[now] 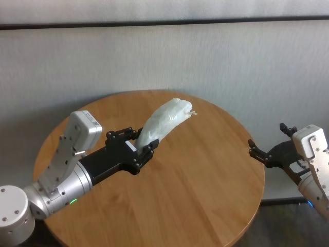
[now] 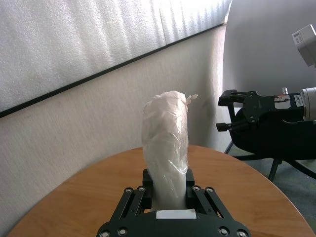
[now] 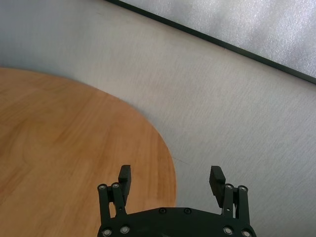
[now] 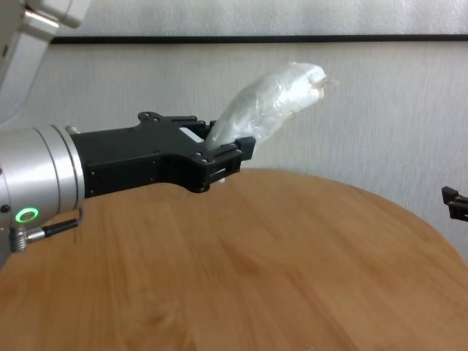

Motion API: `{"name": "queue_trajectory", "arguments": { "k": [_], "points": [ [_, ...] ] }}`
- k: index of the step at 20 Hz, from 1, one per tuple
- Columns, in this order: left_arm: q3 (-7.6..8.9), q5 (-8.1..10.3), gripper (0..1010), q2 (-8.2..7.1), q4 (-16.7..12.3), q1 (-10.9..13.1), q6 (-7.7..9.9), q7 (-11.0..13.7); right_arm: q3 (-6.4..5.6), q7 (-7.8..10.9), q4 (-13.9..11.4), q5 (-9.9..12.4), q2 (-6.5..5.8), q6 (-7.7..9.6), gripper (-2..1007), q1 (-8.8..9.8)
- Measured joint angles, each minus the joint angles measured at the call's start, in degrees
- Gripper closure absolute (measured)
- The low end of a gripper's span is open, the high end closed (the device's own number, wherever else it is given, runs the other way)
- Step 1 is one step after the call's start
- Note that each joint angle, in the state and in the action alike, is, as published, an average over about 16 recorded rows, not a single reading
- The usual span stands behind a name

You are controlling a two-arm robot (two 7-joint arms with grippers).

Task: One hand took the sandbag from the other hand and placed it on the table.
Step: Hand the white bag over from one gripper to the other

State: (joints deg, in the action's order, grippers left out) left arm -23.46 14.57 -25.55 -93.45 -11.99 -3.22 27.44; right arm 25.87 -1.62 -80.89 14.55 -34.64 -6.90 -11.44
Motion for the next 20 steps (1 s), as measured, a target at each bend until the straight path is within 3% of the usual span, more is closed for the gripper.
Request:
{"name": "queue_trajectory", "arguments": {
  "k": [20],
  "points": [
    [0.00, 0.00, 625, 0.00, 0.0, 0.0, 0.00, 0.0, 0.00, 0.00, 0.0, 0.0, 0.00, 0.00, 4, 0.00]
  ]
}}
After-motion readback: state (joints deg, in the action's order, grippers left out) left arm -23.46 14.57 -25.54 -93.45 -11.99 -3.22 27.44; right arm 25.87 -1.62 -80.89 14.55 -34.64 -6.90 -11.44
